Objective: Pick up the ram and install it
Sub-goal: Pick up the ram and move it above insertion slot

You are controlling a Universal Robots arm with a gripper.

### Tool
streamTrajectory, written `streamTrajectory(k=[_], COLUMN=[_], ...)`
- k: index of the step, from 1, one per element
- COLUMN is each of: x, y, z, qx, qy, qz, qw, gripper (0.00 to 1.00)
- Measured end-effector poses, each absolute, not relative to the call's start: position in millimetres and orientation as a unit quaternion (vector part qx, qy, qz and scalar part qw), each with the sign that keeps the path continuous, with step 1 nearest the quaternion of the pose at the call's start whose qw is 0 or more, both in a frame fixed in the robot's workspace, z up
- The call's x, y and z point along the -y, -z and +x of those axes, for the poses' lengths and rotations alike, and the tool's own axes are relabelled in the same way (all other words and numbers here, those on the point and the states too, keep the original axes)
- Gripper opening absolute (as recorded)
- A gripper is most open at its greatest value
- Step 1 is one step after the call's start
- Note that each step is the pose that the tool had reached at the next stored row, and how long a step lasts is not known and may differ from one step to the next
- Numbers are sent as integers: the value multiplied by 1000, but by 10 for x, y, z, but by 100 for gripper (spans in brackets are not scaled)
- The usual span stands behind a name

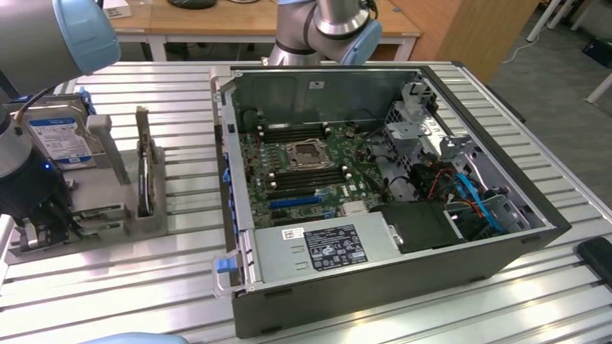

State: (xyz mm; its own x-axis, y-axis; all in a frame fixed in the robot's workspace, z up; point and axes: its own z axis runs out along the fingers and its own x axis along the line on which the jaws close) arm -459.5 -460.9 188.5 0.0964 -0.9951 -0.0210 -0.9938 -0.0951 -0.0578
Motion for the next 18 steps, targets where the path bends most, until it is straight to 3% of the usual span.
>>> streamTrajectory(k=[18], x=[4611], y=[-2116], z=[-4595], qx=[-672], qy=[9], qz=[-740], qw=[31], gripper=[15])
